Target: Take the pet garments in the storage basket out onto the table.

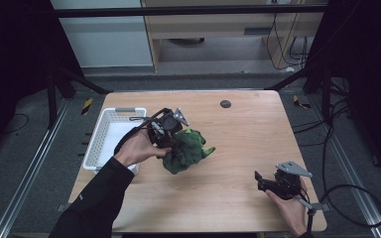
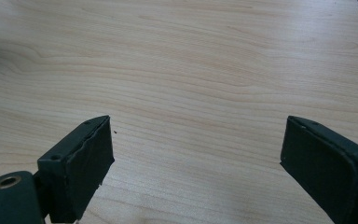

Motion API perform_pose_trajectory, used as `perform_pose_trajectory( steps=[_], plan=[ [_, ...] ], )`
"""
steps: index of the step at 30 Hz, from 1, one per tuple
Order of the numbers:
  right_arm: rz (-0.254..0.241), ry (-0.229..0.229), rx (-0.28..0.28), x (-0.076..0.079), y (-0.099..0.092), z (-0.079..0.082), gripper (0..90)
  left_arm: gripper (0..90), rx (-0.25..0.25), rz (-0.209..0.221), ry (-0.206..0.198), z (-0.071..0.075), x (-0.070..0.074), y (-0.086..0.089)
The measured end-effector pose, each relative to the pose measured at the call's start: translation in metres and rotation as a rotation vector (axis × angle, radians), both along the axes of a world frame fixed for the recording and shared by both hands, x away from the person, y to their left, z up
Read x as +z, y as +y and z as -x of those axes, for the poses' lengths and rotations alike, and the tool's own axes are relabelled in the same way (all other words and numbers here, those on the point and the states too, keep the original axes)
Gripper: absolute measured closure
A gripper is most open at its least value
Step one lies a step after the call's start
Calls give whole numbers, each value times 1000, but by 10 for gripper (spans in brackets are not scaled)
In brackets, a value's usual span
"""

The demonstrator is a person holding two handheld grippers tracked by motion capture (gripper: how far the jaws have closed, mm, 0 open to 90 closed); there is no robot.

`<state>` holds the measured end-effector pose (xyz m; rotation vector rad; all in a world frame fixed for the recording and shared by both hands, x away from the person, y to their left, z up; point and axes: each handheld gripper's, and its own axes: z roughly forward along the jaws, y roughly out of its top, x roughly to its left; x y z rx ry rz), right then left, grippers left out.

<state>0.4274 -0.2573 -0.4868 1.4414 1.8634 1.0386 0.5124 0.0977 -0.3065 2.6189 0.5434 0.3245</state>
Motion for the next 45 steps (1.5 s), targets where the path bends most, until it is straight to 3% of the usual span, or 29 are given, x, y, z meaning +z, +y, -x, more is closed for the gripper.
perform_pose_trajectory(
  steps=[8,12,17,21,33,39,45],
  plan=[
    [0,0,-8,0,0,0,93,779,-41,-15,17,-4,-10,-17],
    [1,-1,-14,0,0,0,92,778,-57,-49,30,-5,-19,-25],
    [7,-7,-13,0,0,0,91,778,-71,-44,43,-6,-26,-29],
    [4,-4,-11,0,0,0,90,778,-84,-65,58,-7,-36,-32],
    [13,-6,-4,-1,1,-1,90,773,-106,-58,113,-8,-68,-45],
    [13,-5,-4,-1,1,0,89,762,-118,-55,125,-9,-78,-47],
    [19,-6,-2,-1,1,-1,88,694,-128,-51,140,-7,-88,-47]
  ],
)
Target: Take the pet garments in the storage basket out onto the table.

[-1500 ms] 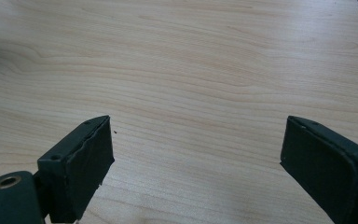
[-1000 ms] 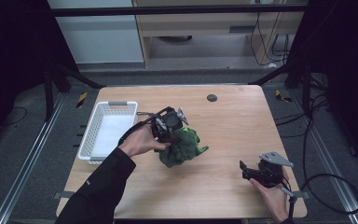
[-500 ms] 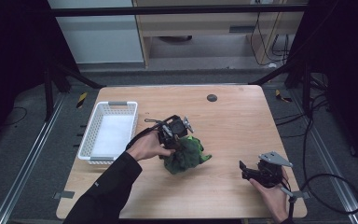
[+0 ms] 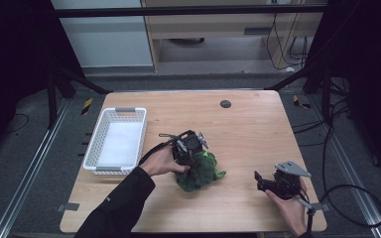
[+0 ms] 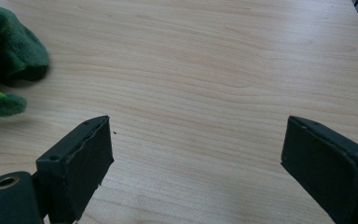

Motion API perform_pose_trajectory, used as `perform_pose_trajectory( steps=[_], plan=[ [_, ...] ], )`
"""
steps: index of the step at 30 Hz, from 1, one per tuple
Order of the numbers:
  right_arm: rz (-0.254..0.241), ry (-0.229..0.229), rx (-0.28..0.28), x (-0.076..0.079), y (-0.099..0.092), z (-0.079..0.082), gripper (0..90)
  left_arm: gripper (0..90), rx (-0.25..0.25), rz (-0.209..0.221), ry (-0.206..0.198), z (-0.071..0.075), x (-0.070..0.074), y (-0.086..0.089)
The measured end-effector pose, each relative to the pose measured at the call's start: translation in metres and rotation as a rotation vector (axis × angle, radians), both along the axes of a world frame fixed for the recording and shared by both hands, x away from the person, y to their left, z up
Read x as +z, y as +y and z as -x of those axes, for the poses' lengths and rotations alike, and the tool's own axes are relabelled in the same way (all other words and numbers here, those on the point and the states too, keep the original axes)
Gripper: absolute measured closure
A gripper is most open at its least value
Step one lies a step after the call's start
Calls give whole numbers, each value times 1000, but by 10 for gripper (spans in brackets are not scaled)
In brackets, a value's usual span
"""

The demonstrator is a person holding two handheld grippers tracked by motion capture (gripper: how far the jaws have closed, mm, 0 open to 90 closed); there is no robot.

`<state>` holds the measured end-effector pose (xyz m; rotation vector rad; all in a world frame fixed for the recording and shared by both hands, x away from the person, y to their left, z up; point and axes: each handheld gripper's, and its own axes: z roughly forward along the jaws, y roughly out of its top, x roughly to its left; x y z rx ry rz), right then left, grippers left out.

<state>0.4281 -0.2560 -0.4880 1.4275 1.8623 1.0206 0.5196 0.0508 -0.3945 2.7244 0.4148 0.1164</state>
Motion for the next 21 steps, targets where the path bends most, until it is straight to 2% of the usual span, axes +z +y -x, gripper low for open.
perform_pose_trajectory(
  steps=[6,8,10,14,16,18,21],
  plan=[
    [1,3,0,0,0,0,88,606,5,11,-2,1,-6,1],
    [3,3,3,-1,1,0,87,536,7,24,2,2,-7,2],
    [3,3,3,-1,1,0,87,516,8,25,-2,3,-7,3],
    [4,3,3,0,1,0,86,387,20,51,-9,4,-6,7],
    [4,3,3,-1,1,0,86,371,21,53,-3,5,-6,7],
    [0,7,2,0,1,-1,85,304,20,67,-9,8,-5,9],
    [0,7,1,0,1,-1,85,272,11,81,-17,11,-3,10]
  ],
)
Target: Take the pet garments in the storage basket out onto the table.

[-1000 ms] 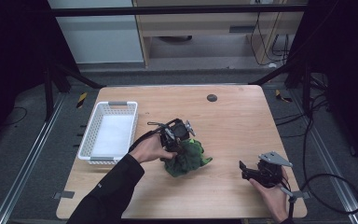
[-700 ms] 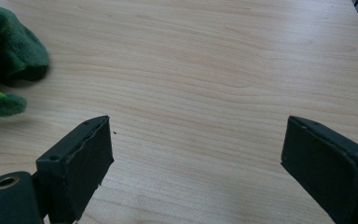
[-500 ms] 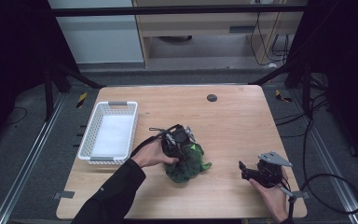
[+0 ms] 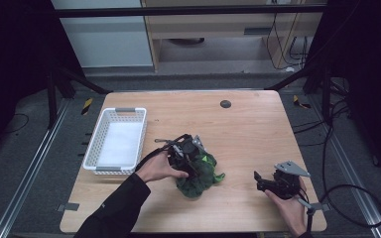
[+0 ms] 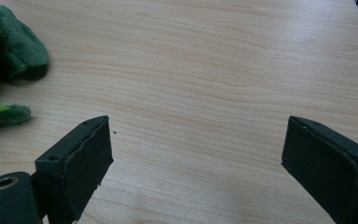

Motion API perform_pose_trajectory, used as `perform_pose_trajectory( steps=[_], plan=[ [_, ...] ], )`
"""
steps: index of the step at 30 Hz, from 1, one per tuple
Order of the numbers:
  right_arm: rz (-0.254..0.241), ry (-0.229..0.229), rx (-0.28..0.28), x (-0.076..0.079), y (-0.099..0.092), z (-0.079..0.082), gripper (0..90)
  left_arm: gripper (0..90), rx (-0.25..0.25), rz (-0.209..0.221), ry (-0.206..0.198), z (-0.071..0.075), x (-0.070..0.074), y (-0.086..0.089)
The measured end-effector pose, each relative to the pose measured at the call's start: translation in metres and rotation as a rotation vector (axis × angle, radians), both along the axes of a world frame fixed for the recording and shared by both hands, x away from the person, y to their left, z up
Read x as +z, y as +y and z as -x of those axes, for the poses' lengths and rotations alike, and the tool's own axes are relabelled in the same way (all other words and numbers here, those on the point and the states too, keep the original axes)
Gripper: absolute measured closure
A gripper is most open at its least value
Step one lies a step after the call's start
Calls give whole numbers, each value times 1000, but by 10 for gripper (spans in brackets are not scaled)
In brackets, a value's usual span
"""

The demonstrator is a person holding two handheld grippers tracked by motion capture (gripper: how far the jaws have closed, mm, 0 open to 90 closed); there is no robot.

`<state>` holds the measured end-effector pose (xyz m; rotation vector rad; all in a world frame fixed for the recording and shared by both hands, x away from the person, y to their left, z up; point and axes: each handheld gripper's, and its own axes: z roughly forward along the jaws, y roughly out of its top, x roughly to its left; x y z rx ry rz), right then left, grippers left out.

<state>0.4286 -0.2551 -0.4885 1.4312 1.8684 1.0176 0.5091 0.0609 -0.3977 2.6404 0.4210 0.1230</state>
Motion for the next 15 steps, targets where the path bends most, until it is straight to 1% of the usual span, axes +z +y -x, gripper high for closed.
perform_pose_trajectory(
  steps=[2,4,6,7,8,9,11,12,13,14,15],
  plan=[
    [0,0,-1,0,0,0,84,255,2,19,-15,4,3,2],
    [0,0,-1,0,0,0,84,250,4,23,-23,5,4,3],
    [0,0,-1,0,0,0,84,234,15,38,-34,6,6,5],
    [0,0,0,0,0,0,84,225,24,52,-43,8,9,8],
    [0,0,0,0,0,0,84,223,30,64,-45,8,10,9],
    [0,0,0,0,0,0,84,225,30,64,-45,8,10,9],
    [0,0,-1,0,0,0,84,224,48,100,-49,10,14,14],
    [0,0,-1,0,0,0,84,225,48,100,-49,10,14,14],
    [0,0,0,0,0,0,84,225,53,111,-52,10,15,15],
    [0,0,0,0,0,0,84,224,66,134,-56,11,18,19],
    [0,0,0,0,0,0,84,224,66,134,-56,11,18,19]
  ],
)
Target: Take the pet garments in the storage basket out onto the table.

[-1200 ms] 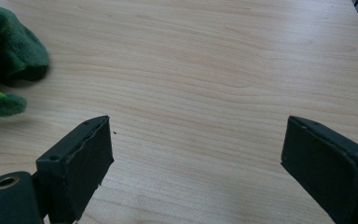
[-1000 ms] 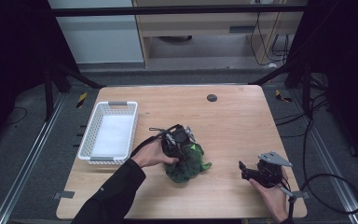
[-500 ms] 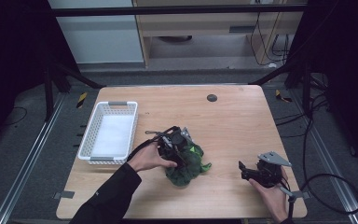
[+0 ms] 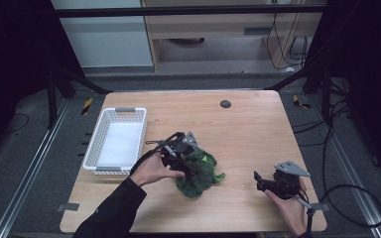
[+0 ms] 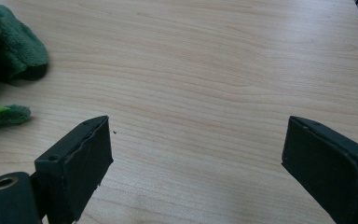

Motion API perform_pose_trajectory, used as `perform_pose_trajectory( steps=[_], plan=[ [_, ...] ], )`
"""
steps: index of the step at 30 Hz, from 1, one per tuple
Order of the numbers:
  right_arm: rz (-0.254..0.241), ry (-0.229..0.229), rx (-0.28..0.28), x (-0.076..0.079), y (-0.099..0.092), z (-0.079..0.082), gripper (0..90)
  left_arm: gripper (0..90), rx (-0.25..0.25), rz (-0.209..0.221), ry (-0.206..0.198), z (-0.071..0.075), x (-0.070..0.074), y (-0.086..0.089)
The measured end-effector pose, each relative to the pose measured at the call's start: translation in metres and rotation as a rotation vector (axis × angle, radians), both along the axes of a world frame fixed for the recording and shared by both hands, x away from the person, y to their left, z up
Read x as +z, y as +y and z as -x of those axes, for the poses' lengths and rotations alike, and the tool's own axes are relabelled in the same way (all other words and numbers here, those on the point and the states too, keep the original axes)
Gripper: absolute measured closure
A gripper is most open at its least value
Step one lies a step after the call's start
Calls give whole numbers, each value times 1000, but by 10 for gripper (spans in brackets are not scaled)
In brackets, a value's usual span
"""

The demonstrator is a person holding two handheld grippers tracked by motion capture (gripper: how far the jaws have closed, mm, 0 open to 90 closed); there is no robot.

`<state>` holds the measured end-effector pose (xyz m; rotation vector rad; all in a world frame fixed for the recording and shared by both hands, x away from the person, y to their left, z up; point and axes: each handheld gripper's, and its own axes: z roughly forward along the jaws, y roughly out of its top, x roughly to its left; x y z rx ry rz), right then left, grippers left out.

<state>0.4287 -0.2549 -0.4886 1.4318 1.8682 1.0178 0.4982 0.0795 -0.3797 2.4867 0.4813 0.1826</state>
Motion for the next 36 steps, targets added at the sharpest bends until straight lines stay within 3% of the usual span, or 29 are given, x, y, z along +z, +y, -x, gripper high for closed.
perform_pose_trajectory(
  steps=[2,5,6,11,13,16,19,26,27,31,36],
  plan=[
    [0,-1,-2,0,0,0,84,224,23,47,-8,2,3,7],
    [4,-2,-3,0,0,0,84,226,44,86,-21,4,5,12],
    [4,-2,-2,0,0,0,84,230,63,125,-34,6,6,17],
    [3,-1,-2,0,0,0,86,237,95,188,-52,11,6,28],
    [4,-1,-1,0,0,0,87,243,136,249,-80,15,5,38],
    [1,1,-2,0,0,0,89,246,166,281,-97,18,5,44],
    [1,0,-1,0,0,0,91,247,209,341,-118,23,4,56],
    [-4,4,5,-1,0,0,99,281,308,416,-158,36,-6,90],
    [-4,4,5,-1,0,0,99,298,308,416,-158,36,-6,90],
    [-3,3,9,-1,0,0,103,345,396,425,-156,42,-17,112],
    [-1,1,10,-1,0,1,105,407,463,447,-164,50,-25,130]
  ],
)
